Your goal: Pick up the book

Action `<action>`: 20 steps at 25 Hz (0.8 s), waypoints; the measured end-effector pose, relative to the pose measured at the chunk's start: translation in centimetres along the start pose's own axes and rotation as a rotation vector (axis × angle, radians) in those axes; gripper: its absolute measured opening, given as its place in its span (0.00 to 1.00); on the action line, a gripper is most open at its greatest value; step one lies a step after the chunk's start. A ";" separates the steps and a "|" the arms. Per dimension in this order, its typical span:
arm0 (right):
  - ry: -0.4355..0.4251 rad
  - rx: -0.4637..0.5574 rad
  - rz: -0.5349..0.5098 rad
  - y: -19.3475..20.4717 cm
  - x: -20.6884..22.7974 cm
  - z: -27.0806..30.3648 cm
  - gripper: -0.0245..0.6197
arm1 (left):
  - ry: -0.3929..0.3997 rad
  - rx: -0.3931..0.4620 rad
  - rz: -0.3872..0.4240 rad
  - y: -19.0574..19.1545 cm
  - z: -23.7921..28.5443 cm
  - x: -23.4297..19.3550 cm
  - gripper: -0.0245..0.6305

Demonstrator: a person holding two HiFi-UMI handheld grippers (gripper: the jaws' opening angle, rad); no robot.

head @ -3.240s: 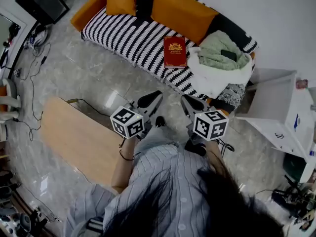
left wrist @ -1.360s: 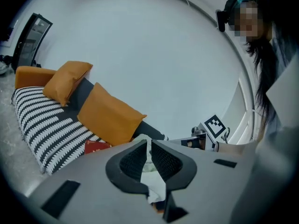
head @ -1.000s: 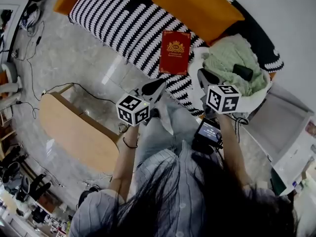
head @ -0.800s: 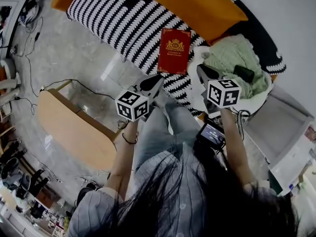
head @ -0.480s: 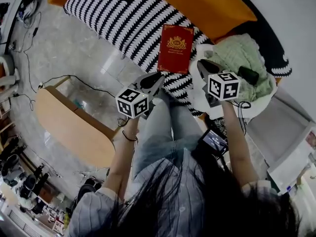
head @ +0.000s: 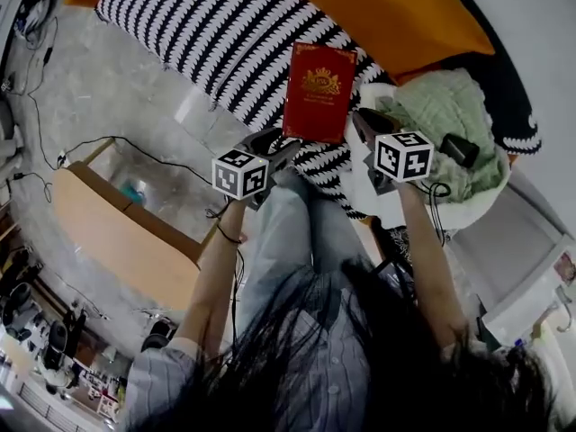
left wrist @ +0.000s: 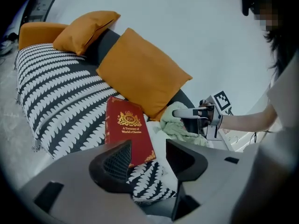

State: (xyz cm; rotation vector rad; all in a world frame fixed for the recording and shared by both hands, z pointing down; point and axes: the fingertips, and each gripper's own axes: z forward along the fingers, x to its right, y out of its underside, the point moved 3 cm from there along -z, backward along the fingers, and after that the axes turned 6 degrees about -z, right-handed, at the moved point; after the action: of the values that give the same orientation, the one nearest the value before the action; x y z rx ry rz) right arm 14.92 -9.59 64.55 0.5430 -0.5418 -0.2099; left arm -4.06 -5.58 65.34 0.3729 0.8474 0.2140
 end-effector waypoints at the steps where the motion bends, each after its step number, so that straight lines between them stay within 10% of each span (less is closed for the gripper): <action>1: -0.008 -0.002 0.031 0.1 0.5 0.7 0.10 | -0.005 -0.013 -0.005 0.2 0.5 -0.8 0.37; 8: 0.011 -0.010 0.153 1.8 4.2 6.3 0.11 | -0.040 -0.117 -0.059 2.6 3.8 -6.7 0.40; 20: -0.015 -0.197 0.086 3.7 6.6 12.0 0.45 | -0.001 -0.250 -0.044 3.4 6.8 -10.3 0.44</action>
State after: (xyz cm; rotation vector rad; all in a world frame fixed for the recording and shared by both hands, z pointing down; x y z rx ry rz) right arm 14.13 -13.84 78.10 0.3260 -0.5509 -0.1833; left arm -5.69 -7.48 77.86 0.1200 0.8162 0.2754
